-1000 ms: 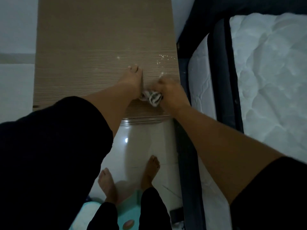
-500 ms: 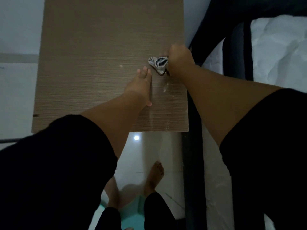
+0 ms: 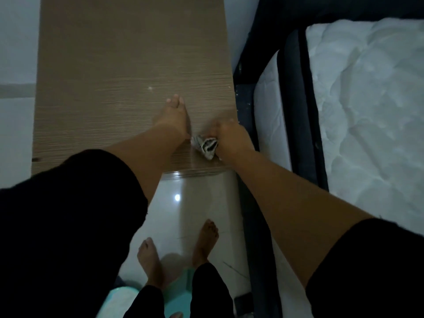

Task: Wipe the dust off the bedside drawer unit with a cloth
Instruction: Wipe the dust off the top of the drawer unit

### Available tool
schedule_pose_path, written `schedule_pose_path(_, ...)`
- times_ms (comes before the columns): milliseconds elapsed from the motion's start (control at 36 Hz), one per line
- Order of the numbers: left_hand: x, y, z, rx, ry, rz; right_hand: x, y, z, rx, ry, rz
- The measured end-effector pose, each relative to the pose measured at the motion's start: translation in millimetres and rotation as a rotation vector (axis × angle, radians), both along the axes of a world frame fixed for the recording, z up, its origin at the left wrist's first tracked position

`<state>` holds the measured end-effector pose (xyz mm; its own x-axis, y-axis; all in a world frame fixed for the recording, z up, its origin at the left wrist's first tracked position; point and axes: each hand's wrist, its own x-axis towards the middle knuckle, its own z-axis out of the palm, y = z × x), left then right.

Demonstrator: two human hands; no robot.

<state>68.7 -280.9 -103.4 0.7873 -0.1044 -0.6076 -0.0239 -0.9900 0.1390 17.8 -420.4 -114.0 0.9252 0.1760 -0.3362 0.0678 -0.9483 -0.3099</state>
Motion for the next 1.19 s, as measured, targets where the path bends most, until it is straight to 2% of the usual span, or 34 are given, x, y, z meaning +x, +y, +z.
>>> schedule_pose_path(83,-4.8,6.8,4.7,0.03,-0.008,-0.077,-27.9,-3.0,-8.7,-0.019,0.055,-0.03)
schedule_pose_path(250,-12.1,6.8,9.7,0.022,-0.001,-0.091,-44.8,-11.8,3.6,0.009,0.094,0.087)
schedule_pose_path(417,-4.6,-19.9,11.2,-0.027,-0.006,-0.128,4.4,-29.9,30.4,0.035,-0.114,0.029)
schedule_pose_path(472,-2.3,-28.5,9.3,-0.018,0.021,-0.126,29.0,-35.9,28.9,0.034,-0.167,-0.095)
schedule_pose_path(528,0.1,-32.9,5.4,-0.013,0.03,-0.105,54.2,-40.4,21.2,0.002,-0.206,-0.183)
schedule_pose_path(639,1.7,-34.4,-0.5,-0.004,0.016,-0.11,89.5,-40.1,17.7,-0.035,-0.244,-0.186)
schedule_pose_path(889,1.7,-33.5,-6.2,0.005,0.028,-0.111,136.6,-29.3,3.5,0.013,-0.039,-0.254)
schedule_pose_path(1056,2.0,-32.9,-6.7,0.012,0.041,-0.103,131.1,-29.3,-4.2,0.047,-0.038,-0.244)
schedule_pose_path(1194,3.5,-31.2,-7.1,0.001,0.046,-0.087,90.5,-36.9,-3.8,0.052,-0.063,-0.128)
